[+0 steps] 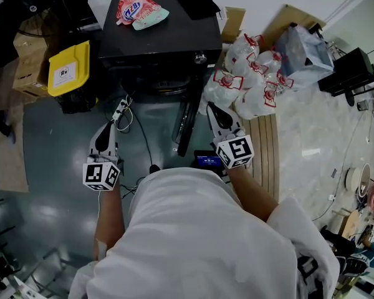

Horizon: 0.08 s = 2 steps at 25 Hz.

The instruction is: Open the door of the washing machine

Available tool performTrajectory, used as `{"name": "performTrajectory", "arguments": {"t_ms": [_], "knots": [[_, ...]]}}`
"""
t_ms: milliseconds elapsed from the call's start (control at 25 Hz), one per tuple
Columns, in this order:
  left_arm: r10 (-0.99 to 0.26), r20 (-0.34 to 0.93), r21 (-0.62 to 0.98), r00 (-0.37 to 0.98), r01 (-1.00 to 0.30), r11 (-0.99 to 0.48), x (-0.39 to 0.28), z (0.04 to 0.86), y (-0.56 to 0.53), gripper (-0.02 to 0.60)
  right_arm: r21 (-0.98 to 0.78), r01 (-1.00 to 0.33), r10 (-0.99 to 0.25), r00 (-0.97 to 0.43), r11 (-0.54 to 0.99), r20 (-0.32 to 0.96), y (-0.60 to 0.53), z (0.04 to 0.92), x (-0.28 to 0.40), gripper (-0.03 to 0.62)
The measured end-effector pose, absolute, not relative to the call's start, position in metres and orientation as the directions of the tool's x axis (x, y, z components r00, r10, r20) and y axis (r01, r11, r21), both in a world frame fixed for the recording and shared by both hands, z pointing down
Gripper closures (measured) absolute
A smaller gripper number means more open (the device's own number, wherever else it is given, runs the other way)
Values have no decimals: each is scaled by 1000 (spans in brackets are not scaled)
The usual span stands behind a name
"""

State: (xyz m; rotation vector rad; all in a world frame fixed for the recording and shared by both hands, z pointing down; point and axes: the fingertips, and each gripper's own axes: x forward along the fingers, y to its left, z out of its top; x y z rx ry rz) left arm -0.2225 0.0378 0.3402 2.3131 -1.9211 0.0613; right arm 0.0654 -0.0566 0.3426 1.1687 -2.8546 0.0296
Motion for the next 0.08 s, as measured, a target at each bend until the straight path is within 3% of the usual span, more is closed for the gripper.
{"name": "performTrajectory", "arguments": {"t_ms": [80], "knots": [[-974,116,71,193,-980,-185,-221,339,35,563,8,-700,-699,-713,714,62,-58,342,65,562]]}}
